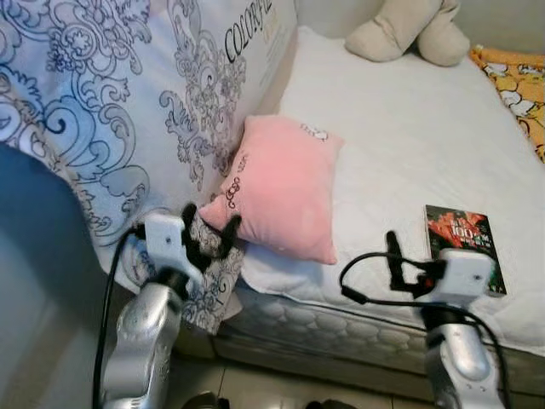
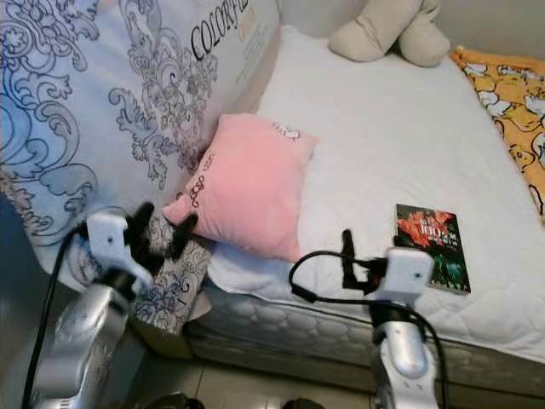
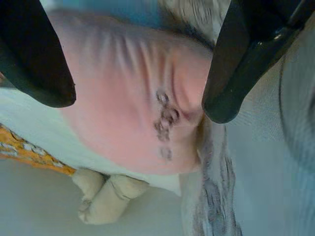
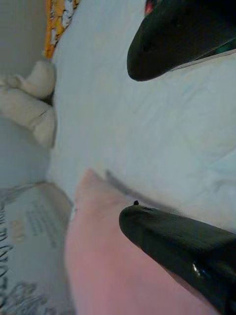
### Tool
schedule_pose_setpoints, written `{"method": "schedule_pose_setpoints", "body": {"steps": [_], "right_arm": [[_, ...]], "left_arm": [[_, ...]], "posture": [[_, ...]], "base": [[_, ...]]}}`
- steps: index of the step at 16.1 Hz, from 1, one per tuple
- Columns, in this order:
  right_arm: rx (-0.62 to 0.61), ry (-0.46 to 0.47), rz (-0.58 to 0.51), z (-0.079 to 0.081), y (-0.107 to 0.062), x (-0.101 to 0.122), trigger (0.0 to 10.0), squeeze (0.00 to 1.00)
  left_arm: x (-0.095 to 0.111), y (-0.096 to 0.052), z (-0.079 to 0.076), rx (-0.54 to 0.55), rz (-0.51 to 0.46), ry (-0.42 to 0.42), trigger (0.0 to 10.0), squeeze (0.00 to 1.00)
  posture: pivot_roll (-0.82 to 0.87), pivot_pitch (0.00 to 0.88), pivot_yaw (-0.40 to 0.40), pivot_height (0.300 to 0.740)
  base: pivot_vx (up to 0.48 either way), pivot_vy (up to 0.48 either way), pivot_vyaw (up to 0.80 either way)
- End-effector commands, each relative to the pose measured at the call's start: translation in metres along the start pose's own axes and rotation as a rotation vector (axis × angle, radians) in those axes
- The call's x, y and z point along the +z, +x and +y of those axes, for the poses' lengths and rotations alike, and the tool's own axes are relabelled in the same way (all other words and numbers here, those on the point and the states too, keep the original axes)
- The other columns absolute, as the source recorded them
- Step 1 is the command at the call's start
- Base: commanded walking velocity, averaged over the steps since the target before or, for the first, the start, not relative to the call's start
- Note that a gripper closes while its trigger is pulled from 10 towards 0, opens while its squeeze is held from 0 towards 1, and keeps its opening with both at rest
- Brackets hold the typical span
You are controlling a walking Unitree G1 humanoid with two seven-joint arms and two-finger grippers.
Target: Clean up the room
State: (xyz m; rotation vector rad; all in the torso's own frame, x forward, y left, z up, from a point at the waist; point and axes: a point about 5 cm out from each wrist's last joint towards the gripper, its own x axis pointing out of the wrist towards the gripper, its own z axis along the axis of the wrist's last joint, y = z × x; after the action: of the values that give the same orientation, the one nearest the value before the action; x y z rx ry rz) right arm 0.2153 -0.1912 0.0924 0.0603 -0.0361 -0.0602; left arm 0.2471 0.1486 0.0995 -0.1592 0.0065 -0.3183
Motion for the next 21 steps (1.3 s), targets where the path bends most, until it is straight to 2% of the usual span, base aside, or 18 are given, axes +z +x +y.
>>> {"method": "schedule_pose_setpoints", "body": {"steps": [1,2,3,4,5,7,10,13,18,21], "right_arm": [[-0.004,0.019,0.008,-0.005,-0.003,0.002,10.0,1.0],[0.015,0.036,0.027,-0.004,-0.007,0.0,10.0,1.0],[0.045,0.018,0.052,-0.001,-0.006,-0.004,10.0,1.0],[0.069,-0.019,0.063,0.004,0.001,-0.005,10.0,0.0],[0.083,-0.026,0.083,0.008,0.005,-0.007,10.0,0.0],[0.043,-0.011,0.098,0.006,0.009,-0.009,10.0,0.0],[-0.052,-0.012,0.087,-0.01,0.019,-0.007,10.0,0.0],[-0.053,-0.018,0.069,-0.008,0.028,-0.002,10.0,0.0],[-0.017,-0.027,0.063,-0.001,0.035,-0.002,10.0,0.0],[0.01,-0.045,0.069,0.001,0.037,-0.003,10.0,0.0]], "left_arm": [[0.0,-0.002,-0.005,-0.03,0.009,-0.011,10.0,1.0],[0.0,-0.003,-0.006,-0.041,0.022,-0.015,10.0,1.0],[0.003,0.0,-0.005,-0.034,0.022,0.016,10.0,1.0],[0.007,0.007,-0.005,-0.034,0.018,0.052,10.0,0.0],[0.011,0.011,-0.007,-0.038,0.004,0.056,10.0,0.0],[0.014,0.015,-0.004,-0.022,-0.001,0.038,10.0,0.0],[0.013,0.027,0.005,0.018,0.002,0.008,10.0,0.0],[0.008,0.034,0.009,0.036,0.022,-0.005,10.0,0.0],[0.004,0.043,0.003,0.036,0.027,-0.017,10.0,0.0],[0.005,0.053,0.004,0.06,0.016,-0.032,10.0,0.0]], "posture": [[0.02,0.0,-0.041,0.728],[0.02,0.0,-0.048,0.728],[0.02,0.0,-0.046,0.728],[0.02,0.0,-0.043,0.728],[0.02,0.0,-0.04,0.728],[0.01,0.0,-0.034,0.728],[0.0,0.0,-0.019,0.728],[0.0,0.0,-0.015,0.728],[-0.01,0.0,-0.017,0.728],[0.0,0.0,-0.021,0.728]], "base": [[0.0,0.0,0.0],[0.0,0.0,0.0],[0.0,0.0,0.0],[0.0,0.0,0.0],[0.0,-0.48,0.0],[0.0,-0.48,0.0],[0.0,-0.469,0.0],[0.0,-0.447,0.0],[0.27,-0.393,0.0],[0.305,-0.366,0.0]]}}
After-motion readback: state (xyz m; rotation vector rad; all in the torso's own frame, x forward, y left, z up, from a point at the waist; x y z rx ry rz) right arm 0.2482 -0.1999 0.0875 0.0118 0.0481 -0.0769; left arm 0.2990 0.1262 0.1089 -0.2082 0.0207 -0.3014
